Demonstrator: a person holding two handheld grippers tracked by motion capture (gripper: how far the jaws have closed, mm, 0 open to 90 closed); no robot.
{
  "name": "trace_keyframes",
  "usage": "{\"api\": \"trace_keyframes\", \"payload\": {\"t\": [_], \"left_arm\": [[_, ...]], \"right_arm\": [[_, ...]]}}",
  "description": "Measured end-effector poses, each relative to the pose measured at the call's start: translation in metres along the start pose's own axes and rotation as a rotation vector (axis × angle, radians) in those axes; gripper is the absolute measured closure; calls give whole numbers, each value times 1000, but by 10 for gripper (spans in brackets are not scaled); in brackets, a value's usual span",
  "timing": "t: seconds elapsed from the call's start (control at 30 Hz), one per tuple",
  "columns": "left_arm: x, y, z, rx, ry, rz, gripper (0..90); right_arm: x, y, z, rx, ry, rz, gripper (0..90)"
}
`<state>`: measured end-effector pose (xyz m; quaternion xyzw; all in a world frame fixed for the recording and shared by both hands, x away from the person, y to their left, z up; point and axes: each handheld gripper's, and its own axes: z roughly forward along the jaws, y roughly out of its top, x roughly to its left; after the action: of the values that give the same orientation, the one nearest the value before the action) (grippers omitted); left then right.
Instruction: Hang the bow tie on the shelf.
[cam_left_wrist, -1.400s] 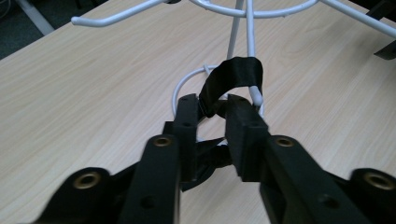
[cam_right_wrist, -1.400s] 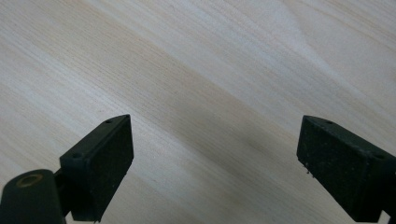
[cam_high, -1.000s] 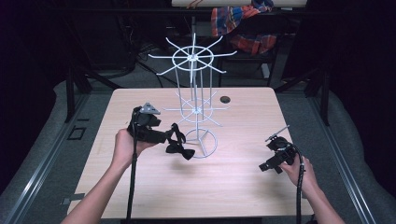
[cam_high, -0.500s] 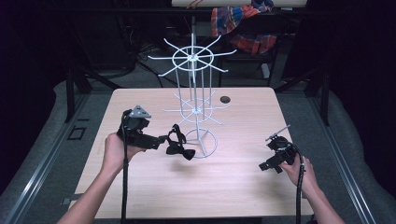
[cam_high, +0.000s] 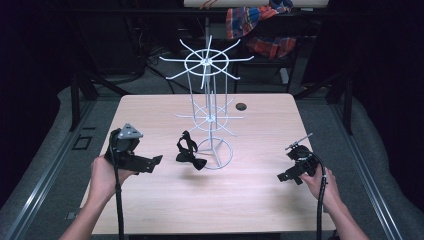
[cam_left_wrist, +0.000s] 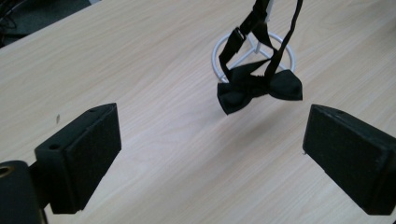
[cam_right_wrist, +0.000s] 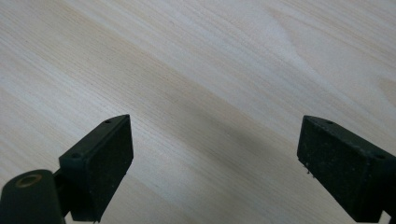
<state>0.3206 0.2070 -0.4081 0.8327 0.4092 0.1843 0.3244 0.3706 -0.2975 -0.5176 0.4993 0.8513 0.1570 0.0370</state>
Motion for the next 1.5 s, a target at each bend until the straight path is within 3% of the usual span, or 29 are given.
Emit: {"api": "trace_keyframes", "payload": {"t": [0.33, 0.57, 0.67, 0.7, 0.8, 1.1, 1.13, 1.3, 1.5], "left_arm": [[2, -27, -2, 49, 34, -53, 1], [1, -48, 7, 91, 40, -87, 0], [-1, -55, 11, 110, 36, -94, 0], [-2, -59, 13, 124, 34, -100, 0], [-2, -63, 14, 122, 24, -111, 0], [0, -82, 19, 126, 42, -137, 0], [1, -85, 20, 127, 32, -140, 0], [3, -95, 25, 123, -19, -148, 0], [8, -97, 24, 113, -14, -165, 0]], "right_arm": [[1, 0, 0, -9, -5, -7, 101], [0, 0, -1, 6, -9, -15, 99], [2, 0, -2, -15, 1, -12, 98], [2, 0, -3, -12, -17, -17, 97], [2, 0, -2, -15, 3, -12, 97], [2, 0, -2, -9, 3, -10, 95], [3, -1, 1, -39, 20, 17, 95], [2, 1, 0, 5, 15, -19, 91], [3, 0, 0, 3, 10, -20, 91]]}}
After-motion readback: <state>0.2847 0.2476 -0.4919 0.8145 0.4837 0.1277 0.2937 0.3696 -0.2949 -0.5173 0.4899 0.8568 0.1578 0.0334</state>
